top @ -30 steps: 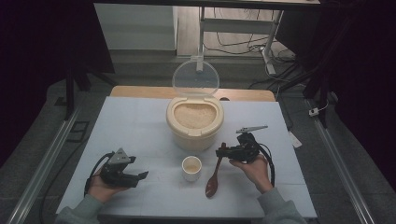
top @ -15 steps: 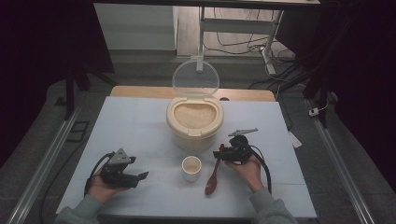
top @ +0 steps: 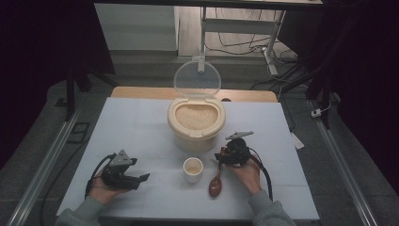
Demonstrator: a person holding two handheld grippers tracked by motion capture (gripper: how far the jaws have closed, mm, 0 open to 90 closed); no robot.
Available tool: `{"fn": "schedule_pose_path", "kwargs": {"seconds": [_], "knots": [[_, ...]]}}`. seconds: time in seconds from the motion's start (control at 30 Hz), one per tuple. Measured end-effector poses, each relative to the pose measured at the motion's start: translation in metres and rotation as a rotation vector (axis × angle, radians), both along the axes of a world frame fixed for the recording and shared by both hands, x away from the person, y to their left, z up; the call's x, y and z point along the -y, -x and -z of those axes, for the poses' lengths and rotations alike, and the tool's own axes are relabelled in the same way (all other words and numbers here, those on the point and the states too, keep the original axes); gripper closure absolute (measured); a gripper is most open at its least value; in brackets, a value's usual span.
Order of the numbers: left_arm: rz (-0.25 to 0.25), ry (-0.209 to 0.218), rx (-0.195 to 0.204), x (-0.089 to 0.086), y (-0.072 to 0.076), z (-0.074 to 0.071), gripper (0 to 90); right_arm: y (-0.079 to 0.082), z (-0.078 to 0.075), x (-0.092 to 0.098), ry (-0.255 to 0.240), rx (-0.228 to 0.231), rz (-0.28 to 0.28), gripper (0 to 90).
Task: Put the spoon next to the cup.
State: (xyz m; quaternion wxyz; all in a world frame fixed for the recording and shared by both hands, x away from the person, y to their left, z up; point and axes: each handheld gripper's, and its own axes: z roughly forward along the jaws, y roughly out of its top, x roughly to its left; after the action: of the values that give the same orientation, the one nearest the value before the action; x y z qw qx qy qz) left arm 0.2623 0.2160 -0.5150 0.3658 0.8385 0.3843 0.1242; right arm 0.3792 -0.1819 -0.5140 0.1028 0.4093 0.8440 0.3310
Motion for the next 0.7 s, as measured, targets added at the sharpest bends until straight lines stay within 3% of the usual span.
{"fn": "schedule_pose_path", "kwargs": {"seconds": [0.13, 0.3, 0.57, 0.7], "knots": [[-0.001, 0.001, 0.001, 0.0, 0.0, 0.0, 21.2, 0.0, -0.002, 0.001, -0.002, 0.014, 0.02, 42.3], [-0.001, 0.001, 0.001, -0.001, 0.0, 0.0, 21.2, 0.003, -0.012, 0.014, -0.079, 0.06, 0.037, 43.4], [-0.007, 0.009, 0.005, -0.001, 0.001, -0.001, 21.1, 0.03, -0.023, 0.045, -0.153, 0.127, -0.081, 45.6], [-0.012, 0.015, 0.009, -0.002, 0.002, -0.002, 21.0, 0.045, -0.027, 0.064, -0.154, 0.156, -0.106, 45.6]]}}
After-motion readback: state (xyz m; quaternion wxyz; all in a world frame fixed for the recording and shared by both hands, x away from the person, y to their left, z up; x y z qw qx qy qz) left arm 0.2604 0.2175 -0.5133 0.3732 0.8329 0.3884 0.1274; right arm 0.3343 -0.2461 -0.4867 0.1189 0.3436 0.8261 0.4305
